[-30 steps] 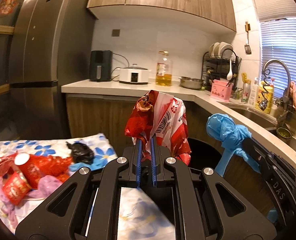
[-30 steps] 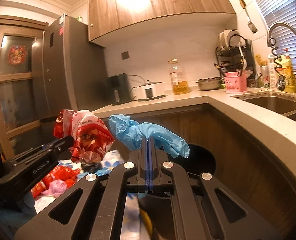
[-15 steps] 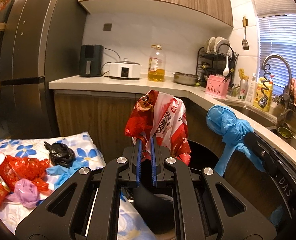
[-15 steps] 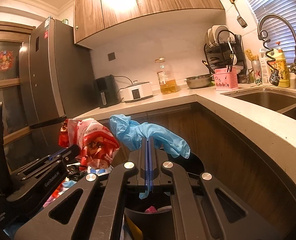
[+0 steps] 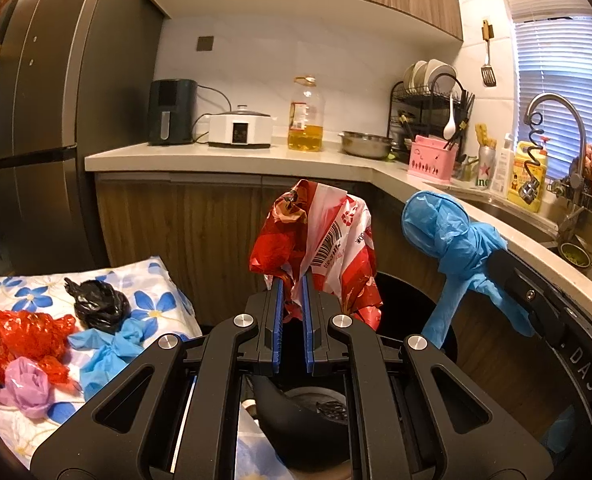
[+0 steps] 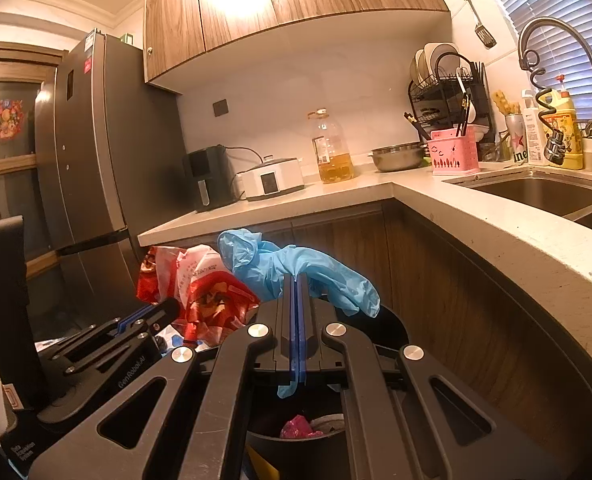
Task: Collect trash
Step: 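Open both tools to drop the red bag and blue glove into the bin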
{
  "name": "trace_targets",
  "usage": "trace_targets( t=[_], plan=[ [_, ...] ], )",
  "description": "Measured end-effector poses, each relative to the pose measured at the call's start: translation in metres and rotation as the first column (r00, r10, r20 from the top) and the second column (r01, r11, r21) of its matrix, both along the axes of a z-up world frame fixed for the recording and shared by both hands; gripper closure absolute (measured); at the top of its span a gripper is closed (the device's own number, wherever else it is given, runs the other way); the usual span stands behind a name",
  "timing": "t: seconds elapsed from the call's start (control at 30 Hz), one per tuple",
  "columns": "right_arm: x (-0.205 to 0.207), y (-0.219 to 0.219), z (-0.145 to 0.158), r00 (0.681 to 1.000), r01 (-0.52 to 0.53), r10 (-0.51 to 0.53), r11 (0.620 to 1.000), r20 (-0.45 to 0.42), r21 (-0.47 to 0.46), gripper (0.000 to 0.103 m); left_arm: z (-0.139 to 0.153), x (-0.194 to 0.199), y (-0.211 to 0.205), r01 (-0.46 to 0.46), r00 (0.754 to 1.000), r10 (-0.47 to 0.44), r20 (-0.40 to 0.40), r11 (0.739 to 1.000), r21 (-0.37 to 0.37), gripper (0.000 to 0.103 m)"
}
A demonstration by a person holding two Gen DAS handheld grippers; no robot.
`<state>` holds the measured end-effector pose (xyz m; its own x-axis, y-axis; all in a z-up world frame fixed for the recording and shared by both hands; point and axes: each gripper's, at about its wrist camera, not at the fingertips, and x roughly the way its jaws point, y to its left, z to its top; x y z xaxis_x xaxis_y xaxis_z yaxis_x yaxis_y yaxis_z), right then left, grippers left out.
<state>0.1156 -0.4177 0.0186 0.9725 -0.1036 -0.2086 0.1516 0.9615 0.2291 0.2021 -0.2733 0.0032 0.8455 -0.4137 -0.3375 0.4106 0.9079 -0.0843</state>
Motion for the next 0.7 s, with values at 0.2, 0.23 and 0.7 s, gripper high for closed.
trace_targets(
  t=[0.2,0.23,0.7],
  plan=[
    [0.008,-0.004,-0.006,1.0,-0.001,0.001,1.0,-0.009,0.0,0.101,-0.007,0.007,-0.008,0.014,1.0,-0.014,-0.014,1.0,0.006,0.095],
    [0.009,-0.004,-0.007,1.0,-0.002,0.002,1.0,-0.011,0.003,0.101,-0.009,0.009,-0.009,0.018,1.0,-0.018,-0.019,1.0,0.006,0.095],
    [0.006,-0.01,-0.008,0.999,0.035,-0.035,0.999,-0.015,0.008,0.068,-0.028,0.021,-0.008,0.012,0.998,-0.01,-0.061,1.0,0.026,0.054]
  ],
)
